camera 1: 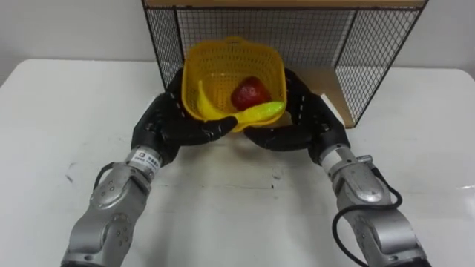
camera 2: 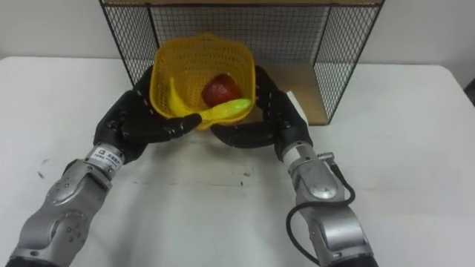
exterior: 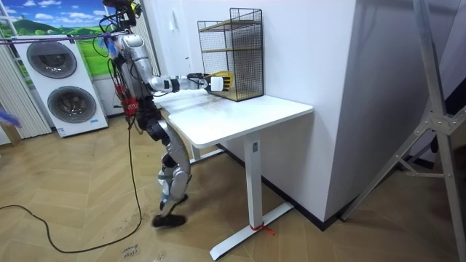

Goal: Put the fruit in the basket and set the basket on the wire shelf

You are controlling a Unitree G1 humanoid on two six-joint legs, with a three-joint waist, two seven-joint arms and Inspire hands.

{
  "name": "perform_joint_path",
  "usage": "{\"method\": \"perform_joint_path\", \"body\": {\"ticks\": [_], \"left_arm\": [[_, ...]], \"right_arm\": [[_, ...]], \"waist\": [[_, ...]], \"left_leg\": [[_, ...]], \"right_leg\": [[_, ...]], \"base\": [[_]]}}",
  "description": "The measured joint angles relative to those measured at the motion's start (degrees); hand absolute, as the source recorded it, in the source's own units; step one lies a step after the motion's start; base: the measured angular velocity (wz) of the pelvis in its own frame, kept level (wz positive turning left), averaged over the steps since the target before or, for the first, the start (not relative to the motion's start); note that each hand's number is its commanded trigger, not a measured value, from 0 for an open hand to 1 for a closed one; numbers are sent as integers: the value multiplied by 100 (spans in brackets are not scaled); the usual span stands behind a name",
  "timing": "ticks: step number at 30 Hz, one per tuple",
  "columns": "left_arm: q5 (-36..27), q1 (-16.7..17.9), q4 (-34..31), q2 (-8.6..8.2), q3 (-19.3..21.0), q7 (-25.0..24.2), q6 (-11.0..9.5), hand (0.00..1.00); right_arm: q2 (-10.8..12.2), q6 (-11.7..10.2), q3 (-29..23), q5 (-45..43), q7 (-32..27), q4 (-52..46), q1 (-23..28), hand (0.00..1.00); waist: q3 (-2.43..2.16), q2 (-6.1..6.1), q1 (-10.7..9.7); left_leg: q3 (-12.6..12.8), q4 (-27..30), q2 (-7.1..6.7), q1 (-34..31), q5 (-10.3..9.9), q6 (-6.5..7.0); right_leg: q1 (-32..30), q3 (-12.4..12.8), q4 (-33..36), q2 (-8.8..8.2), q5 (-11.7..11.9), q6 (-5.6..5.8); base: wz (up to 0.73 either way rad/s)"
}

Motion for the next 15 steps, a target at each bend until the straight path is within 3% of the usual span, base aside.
{"method": "perform_joint_path", "body": {"ticks": [1, 2, 3, 10, 15], "left_arm": [[1, 0, 1, -16, 5, 7, 0, 0], [-4, -1, 3, -29, -12, 11, 0, 0], [-14, 2, 98, -46, -27, 32, -1, 0], [111, -5, 97, -134, -5, 173, 33, 0], [172, -10, 83, -135, 6, 171, 97, 0]], "right_arm": [[1, 0, -2, -1, -59, 56, -1, 0], [-3, 0, 2, 2, -71, 77, -5, 0], [-30, 1, 16, 10, -76, 178, 2, 0], [2, 5, -12, 72, -35, 224, -62, 0], [7, 10, -36, 69, -32, 223, -71, 0]], "waist": [[-2, 5, -6], [9, 20, -21], [-37, 118, -65], [-43, 177, -24], [-54, 186, -36]], "left_leg": [[15, -54, -1, 88, -6, -11], [10, -71, -2, 129, -14, -26], [-14, -155, 45, 244, -23, -43], [3, -666, 317, 534, 84, -206], [31, -697, 408, 493, 128, -249]], "right_leg": [[45, 3, -689, 115, 89, -57], [63, 9, -947, 173, 285, -146], [262, 16, -1157, 243, 394, -215], [708, 31, -2012, 623, 830, -336], [772, 51, -2347, 745, 1021, -381]], "base": [[3], [17], [10], [-7], [-8]]}}
